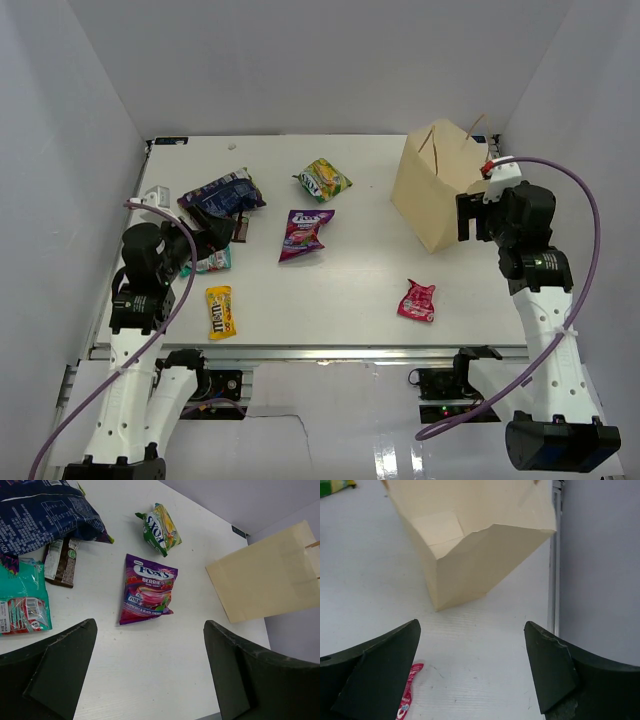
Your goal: Place the snacks into the paper bag
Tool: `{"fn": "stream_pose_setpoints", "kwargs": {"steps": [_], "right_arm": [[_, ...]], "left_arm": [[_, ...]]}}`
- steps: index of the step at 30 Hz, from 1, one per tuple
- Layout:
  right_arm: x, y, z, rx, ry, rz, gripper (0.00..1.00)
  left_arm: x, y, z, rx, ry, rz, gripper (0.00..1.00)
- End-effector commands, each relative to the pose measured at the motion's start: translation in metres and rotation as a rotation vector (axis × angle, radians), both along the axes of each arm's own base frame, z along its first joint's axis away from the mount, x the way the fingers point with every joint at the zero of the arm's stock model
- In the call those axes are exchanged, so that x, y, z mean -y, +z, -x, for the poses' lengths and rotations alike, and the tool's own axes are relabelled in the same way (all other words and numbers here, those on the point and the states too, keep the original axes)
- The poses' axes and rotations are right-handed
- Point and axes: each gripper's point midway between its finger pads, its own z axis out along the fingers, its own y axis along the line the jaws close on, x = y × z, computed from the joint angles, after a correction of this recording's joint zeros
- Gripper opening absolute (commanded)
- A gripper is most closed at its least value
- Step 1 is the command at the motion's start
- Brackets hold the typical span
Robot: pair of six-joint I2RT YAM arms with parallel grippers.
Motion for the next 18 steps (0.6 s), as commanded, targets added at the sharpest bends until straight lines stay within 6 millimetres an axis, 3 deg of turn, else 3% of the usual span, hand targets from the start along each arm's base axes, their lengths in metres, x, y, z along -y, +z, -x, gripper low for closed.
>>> {"fn": "stream_pose_setpoints", "kwargs": {"steps": [1,3,4,7,12,13,14,15,16,17,18], "right_arm": [[-0.034,0.023,0.012,0.054,0.244,0.007,0.9],[-0.053,0.004,0.034,-0.016,0.493,0.127,0.9],[-0.081,0.0,0.054,-0.01,0.726,0.132,0.9],[-0.102,-0.034,0.103,-0.057,1.115,0.264,0.9],[-0.119,-0.072,0.144,-0.2,1.351,0.192,0.9],[-0.122,-0.082,0.146,-0.242,1.364,0.179,0.91],[-0.124,-0.115,0.146,-0.358,1.342,0.161,0.96],[-0.123,-0.121,0.147,-0.392,1.36,0.207,0.96],[-0.127,-0.13,0.133,-0.399,1.308,0.228,0.99],[-0.13,-0.153,0.138,-0.468,1.324,0.242,0.99],[-0.126,-0.163,0.131,-0.493,1.287,0.278,0.99]], "left_arm": [[0.004,0.01,-0.004,0.036,-0.022,0.012,0.98],[0.005,0.009,-0.005,0.036,-0.027,0.013,0.98],[0.005,0.008,-0.006,0.031,-0.028,0.013,0.98],[0.007,0.004,-0.007,0.02,-0.039,0.021,0.98],[0.011,-0.003,-0.004,-0.006,-0.058,0.038,0.98],[0.012,-0.005,-0.004,-0.014,-0.058,0.044,0.98],[0.013,-0.009,-0.003,-0.039,-0.059,0.058,0.98],[0.013,-0.009,-0.003,-0.04,-0.061,0.059,0.98],[0.013,-0.01,-0.002,-0.048,-0.06,0.061,0.98],[0.012,-0.015,-0.001,-0.077,-0.045,0.068,0.98],[0.01,-0.018,-0.001,-0.093,-0.033,0.07,0.98]]}}
